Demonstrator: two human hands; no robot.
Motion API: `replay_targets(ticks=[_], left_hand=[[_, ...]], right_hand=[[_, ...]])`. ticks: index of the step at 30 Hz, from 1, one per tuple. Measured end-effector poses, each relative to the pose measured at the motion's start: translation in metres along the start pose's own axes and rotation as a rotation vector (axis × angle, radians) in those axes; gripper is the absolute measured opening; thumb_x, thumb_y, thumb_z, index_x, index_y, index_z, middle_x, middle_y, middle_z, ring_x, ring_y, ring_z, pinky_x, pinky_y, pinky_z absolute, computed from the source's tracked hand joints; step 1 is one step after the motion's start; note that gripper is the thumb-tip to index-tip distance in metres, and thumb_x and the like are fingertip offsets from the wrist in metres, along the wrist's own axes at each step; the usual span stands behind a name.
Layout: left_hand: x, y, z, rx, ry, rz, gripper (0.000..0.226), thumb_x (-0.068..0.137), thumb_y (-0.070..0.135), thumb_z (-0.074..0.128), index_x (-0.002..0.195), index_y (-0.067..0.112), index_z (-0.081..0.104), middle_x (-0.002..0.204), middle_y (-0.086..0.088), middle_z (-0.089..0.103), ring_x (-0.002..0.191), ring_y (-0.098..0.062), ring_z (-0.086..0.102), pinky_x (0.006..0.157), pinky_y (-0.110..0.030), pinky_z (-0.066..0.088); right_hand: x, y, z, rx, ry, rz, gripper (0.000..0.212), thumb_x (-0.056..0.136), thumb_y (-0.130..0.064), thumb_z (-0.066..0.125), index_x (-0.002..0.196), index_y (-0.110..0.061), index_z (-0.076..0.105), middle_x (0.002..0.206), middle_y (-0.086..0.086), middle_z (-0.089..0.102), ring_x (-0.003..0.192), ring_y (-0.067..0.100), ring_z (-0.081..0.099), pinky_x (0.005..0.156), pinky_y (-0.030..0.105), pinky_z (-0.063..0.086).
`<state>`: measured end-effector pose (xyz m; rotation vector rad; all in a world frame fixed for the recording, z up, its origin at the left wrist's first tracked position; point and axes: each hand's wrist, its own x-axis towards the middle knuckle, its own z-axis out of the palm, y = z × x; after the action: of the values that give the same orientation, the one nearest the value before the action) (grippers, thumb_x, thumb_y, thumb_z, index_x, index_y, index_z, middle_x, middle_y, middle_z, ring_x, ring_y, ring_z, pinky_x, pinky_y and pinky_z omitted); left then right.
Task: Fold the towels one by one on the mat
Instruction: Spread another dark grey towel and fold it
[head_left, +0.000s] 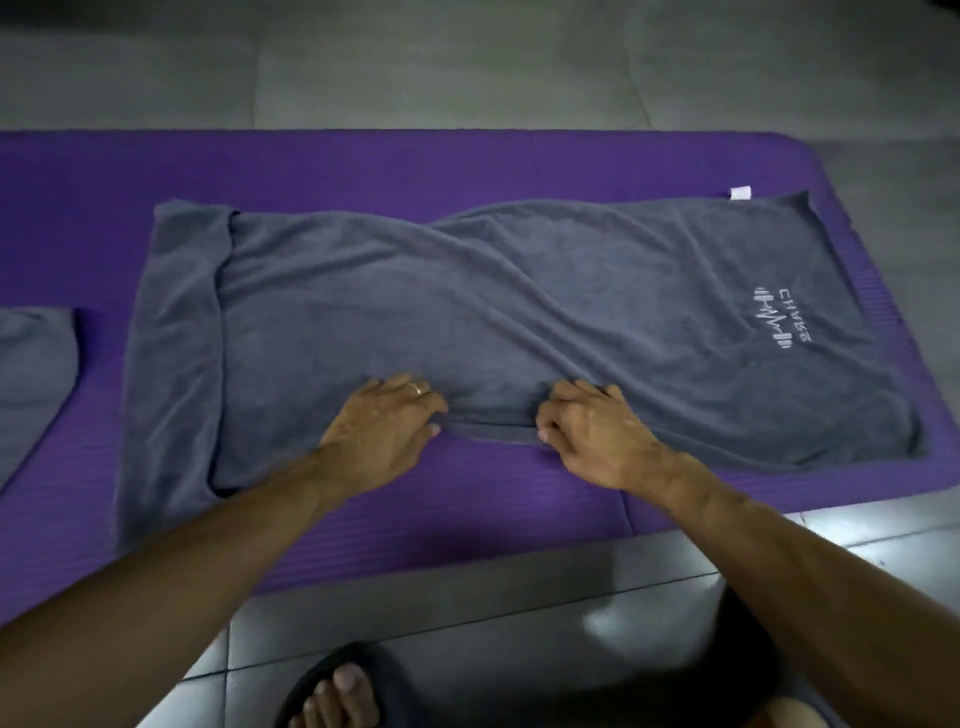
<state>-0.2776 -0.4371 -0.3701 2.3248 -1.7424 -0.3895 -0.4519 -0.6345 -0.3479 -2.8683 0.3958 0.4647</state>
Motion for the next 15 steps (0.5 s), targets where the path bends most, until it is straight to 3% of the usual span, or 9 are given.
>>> replay_targets(ticks=[3, 5, 7, 10, 12, 15], left_hand=[[-0.007, -0.012, -0.013, -0.461, -0.224, -0.193, 0.038, 0.095, 0.025, 0.056, 0.132, 0.03, 0.047, 0.091, 0.012, 0.063, 0.09, -0.007, 0.058, 0.089, -0.026, 0.044], [-0.02, -0.016, -0.016, -0.395, -0.257, -0.217, 0.041, 0.096, 0.027, 0.052, 0.135, 0.03, 0.04, 0.098, 0.013, 0.064, 0.099, -0.01, 0.058, 0.095, -0.03, 0.042], [-0.04, -0.017, -0.011, -0.196, -0.058, -0.211, 0.043, 0.093, 0.033, 0.048, 0.134, 0.024, 0.046, 0.109, 0.008, 0.064, 0.11, -0.017, 0.055, 0.097, -0.037, 0.041], [-0.08, -0.015, -0.008, -0.036, 0.264, -0.244, 0.042, 0.081, 0.038, 0.046, 0.115, 0.017, 0.061, 0.105, -0.003, 0.064, 0.098, -0.025, 0.055, 0.08, -0.039, 0.044], [-0.11, -0.02, 0.0, 0.039, 0.351, -0.234, 0.031, 0.081, 0.037, 0.052, 0.102, 0.017, 0.062, 0.1, -0.006, 0.061, 0.09, -0.027, 0.053, 0.073, -0.039, 0.042], [-0.146, -0.031, 0.012, 0.178, 0.305, -0.251, 0.028, 0.084, 0.039, 0.053, 0.101, 0.019, 0.059, 0.101, -0.009, 0.061, 0.09, -0.029, 0.05, 0.076, -0.042, 0.038]], right_hand=[[-0.005, 0.004, -0.015, 0.221, -0.298, 0.055, 0.015, 0.095, -0.022, 0.052, 0.094, -0.027, 0.066, 0.103, -0.011, 0.058, 0.103, 0.011, 0.055, 0.088, 0.022, 0.038], [-0.008, 0.002, -0.015, 0.133, -0.388, 0.061, 0.014, 0.093, -0.023, 0.052, 0.093, -0.025, 0.066, 0.105, -0.008, 0.06, 0.103, 0.012, 0.057, 0.087, 0.022, 0.039], [-0.007, -0.005, -0.009, 0.02, -0.273, 0.04, 0.015, 0.091, -0.026, 0.051, 0.096, -0.023, 0.065, 0.109, -0.004, 0.06, 0.106, 0.017, 0.059, 0.089, 0.027, 0.043], [0.007, -0.028, -0.033, -0.112, -0.173, -0.185, 0.023, 0.094, -0.036, 0.048, 0.111, -0.025, 0.058, 0.116, -0.002, 0.055, 0.114, 0.02, 0.055, 0.097, 0.032, 0.041], [0.019, -0.045, -0.063, -0.269, -0.266, -0.381, 0.028, 0.095, -0.042, 0.045, 0.118, -0.028, 0.053, 0.119, -0.003, 0.051, 0.117, 0.02, 0.051, 0.098, 0.033, 0.038], [0.037, -0.079, -0.092, -0.365, -0.364, -0.579, 0.023, 0.094, -0.042, 0.045, 0.109, -0.028, 0.054, 0.11, -0.004, 0.05, 0.111, 0.019, 0.049, 0.092, 0.034, 0.038]])
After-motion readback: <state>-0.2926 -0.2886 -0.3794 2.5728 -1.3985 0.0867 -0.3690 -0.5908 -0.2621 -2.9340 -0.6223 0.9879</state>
